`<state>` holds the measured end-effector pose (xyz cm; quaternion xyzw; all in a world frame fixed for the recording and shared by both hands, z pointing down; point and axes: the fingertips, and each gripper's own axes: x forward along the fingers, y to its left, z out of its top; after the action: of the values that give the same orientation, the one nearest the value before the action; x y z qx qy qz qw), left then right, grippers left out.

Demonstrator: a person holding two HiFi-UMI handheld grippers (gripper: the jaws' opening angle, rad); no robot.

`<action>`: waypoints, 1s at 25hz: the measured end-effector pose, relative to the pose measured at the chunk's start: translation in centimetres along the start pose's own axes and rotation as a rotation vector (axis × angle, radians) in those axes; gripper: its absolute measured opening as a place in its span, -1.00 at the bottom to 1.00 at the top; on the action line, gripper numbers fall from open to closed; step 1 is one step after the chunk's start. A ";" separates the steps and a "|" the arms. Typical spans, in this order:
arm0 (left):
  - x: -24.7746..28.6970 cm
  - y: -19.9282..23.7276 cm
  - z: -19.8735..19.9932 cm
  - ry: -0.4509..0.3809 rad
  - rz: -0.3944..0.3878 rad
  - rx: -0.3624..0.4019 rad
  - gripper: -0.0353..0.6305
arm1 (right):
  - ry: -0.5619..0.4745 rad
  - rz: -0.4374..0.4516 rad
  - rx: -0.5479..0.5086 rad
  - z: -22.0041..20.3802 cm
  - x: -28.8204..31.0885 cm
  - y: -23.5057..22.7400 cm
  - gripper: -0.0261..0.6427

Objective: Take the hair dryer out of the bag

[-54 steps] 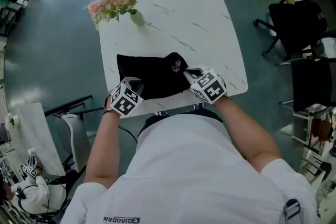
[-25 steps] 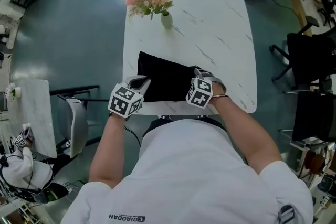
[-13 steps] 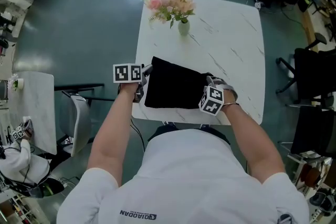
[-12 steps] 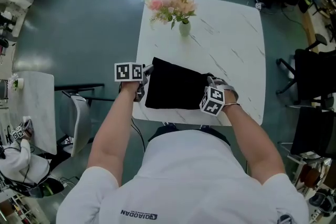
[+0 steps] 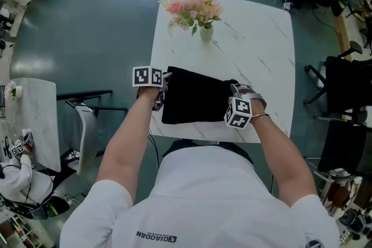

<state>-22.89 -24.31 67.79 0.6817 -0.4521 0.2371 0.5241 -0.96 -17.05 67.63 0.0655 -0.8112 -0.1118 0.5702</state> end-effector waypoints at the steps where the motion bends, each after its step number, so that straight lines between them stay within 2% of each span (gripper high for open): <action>1: 0.0 0.2 -0.1 0.009 0.022 0.024 -0.65 | -0.001 0.000 0.003 0.0 0.0 0.0 -0.38; 3: 0.1 0.5 -0.3 0.028 0.068 0.095 -0.77 | 0.003 -0.002 0.012 -0.1 0.1 -0.1 -0.38; 5: 0.1 0.6 -0.3 0.035 0.116 0.170 -0.80 | 0.004 -0.004 0.025 0.0 0.0 -0.3 -0.39; 7: 0.0 0.7 -0.2 0.028 0.148 0.206 -0.80 | -0.005 -0.009 0.042 0.1 -0.3 -0.5 -0.40; 12: -1.0 1.3 0.7 -0.012 0.165 0.181 -0.80 | -0.019 -0.023 0.094 -0.6 -1.1 -1.2 -0.41; 17: -2.7 2.9 1.1 -0.038 0.188 0.131 -0.80 | -0.013 -0.042 0.191 -2.9 -2.1 -1.1 -0.41; 25: -3.6 3.7 1.2 -0.066 0.219 0.140 -0.80 | 0.025 -0.065 0.318 -8.0 -3.9 0.4 -0.41</action>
<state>-28.03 -24.28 66.36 0.6706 -0.5230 0.3015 0.4310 7.86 -16.56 66.78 0.1828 -0.8090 0.0005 0.5587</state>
